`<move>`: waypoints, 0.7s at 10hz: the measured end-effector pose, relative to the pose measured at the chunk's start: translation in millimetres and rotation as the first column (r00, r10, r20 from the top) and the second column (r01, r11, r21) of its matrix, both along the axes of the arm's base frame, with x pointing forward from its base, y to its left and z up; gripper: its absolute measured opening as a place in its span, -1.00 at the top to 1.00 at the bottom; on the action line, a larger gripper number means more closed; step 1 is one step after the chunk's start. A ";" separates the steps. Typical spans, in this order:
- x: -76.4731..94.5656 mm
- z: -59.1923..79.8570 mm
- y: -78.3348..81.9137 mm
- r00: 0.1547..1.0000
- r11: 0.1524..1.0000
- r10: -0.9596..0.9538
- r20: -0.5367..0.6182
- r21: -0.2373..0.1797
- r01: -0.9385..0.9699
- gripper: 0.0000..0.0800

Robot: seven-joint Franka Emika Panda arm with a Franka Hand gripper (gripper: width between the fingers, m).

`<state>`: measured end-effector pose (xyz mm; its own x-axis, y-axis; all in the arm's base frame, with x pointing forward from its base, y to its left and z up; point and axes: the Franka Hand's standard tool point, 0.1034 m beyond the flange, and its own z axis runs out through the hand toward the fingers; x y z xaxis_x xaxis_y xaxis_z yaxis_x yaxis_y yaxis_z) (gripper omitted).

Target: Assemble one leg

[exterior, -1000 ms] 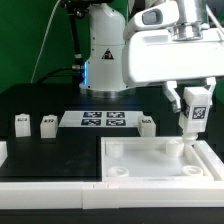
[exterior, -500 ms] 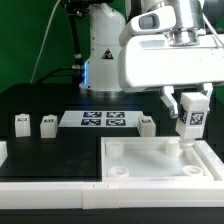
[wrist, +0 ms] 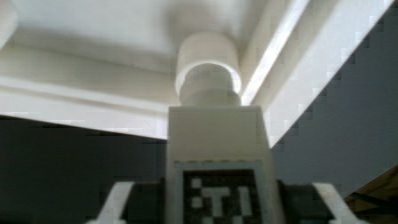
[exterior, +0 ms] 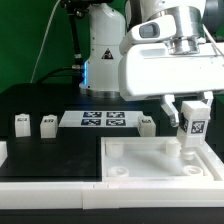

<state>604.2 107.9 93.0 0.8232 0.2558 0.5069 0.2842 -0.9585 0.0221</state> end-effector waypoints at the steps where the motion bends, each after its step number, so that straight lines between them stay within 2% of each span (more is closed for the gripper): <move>1: 1.3 -3.3 0.6 1.000 1.000 0.000 -0.002 0.001 0.000 0.27; 5: -0.4 -10.5 3.8 1.000 1.000 0.004 -0.006 0.002 -0.004 0.27; 7: 4.1 -11.3 3.8 1.000 1.000 0.003 0.021 0.005 -0.003 0.27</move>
Offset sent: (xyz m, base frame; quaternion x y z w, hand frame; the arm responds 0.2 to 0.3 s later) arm 0.0008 0.0049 -0.0047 0.0000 0.0049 0.0169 0.9998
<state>608.4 111.7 81.7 0.8115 0.2556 0.5254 0.2863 -0.9578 0.0238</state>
